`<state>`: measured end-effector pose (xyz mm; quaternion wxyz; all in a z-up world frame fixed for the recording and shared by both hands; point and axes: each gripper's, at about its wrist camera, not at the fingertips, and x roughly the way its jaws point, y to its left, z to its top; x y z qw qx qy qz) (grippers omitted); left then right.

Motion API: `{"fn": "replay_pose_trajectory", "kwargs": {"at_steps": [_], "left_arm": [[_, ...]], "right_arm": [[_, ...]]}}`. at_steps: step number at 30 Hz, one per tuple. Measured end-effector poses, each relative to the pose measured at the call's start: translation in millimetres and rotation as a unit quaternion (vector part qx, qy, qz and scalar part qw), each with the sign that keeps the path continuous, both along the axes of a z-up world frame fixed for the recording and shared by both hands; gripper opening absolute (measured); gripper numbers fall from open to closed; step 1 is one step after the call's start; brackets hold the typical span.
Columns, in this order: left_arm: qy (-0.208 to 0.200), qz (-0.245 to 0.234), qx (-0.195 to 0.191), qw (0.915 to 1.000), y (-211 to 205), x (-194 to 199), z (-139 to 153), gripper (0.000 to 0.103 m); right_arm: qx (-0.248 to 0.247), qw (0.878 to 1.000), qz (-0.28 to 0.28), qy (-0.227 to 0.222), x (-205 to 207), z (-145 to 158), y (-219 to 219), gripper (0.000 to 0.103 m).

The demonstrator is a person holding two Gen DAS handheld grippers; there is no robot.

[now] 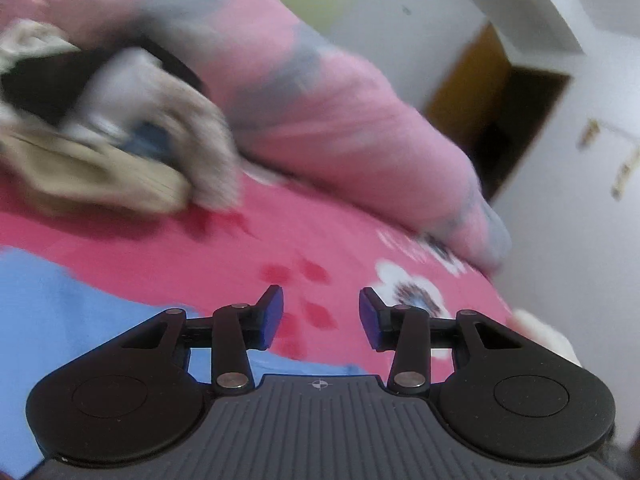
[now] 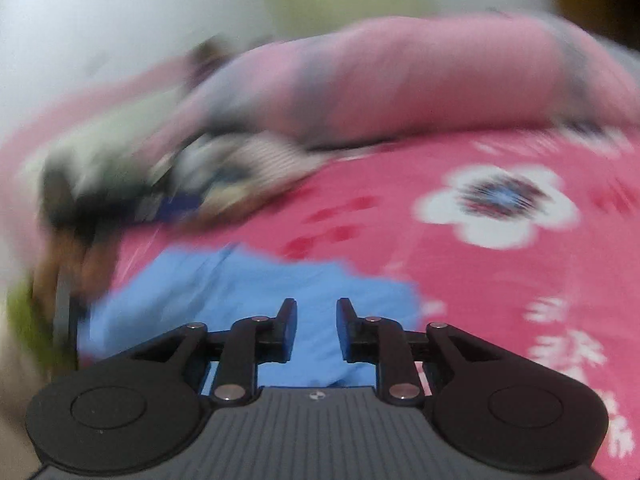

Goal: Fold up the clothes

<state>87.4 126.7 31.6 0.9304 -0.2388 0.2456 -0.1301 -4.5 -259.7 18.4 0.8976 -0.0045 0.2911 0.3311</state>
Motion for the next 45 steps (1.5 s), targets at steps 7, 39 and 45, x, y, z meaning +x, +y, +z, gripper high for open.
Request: {"fn": "replay_pose_trajectory", "kwargs": {"at_steps": [7,39,45], "left_arm": [[0.01,0.075,0.048,0.9959,67,-70,15,0.042],[0.081,0.072,0.169,0.9795,48,-13,-69,0.042],[0.091,0.072,0.168,0.9789,51,-15,-73,0.042]], "right_arm": [[-0.173,0.953,0.221,-0.11,-99,-50,110,0.04],[0.113,0.962,-0.151,0.198,181,-65,-34,0.004],[0.148,0.941,-0.187,0.242,202,-90,-50,0.008]]}}
